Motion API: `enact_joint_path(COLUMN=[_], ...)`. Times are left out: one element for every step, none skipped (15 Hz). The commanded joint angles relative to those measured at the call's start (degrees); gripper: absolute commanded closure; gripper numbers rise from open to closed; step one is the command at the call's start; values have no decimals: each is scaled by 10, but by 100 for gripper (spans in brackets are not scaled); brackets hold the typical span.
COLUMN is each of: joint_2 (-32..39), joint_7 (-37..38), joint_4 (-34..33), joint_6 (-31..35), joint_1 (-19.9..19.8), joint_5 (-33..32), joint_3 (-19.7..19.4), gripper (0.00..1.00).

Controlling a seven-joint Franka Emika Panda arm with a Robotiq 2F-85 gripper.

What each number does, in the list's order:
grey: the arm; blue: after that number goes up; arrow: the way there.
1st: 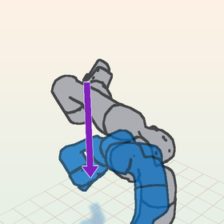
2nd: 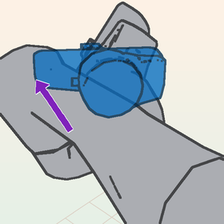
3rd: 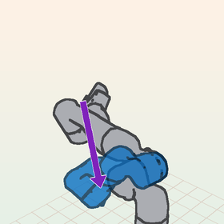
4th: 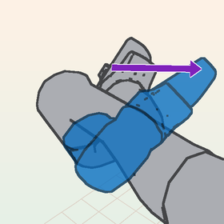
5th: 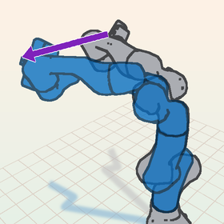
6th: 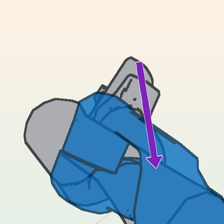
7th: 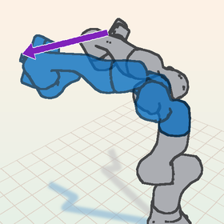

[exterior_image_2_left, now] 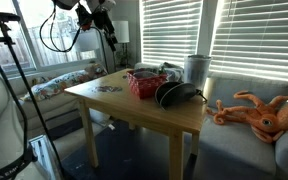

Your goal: Put the purple packet in the basket

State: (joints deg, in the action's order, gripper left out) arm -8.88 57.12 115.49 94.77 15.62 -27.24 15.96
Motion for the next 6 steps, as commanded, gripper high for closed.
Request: enact_joint_path(joint_2=[0, 0, 1, 2, 2, 2], joint_7=[-23, -40, -49, -53, -55, -56], joint_4=[0, 1, 3, 4, 5, 5], joint_6=[16, 29, 37, 40, 41, 41], joint_1=[-12, -14, -16, -17, -17, -17], joint_5=[18, 30, 35, 37, 37, 38], joint_3=[6, 3, 0, -2, -2, -2], gripper=[0, 0, 0, 0, 0, 0])
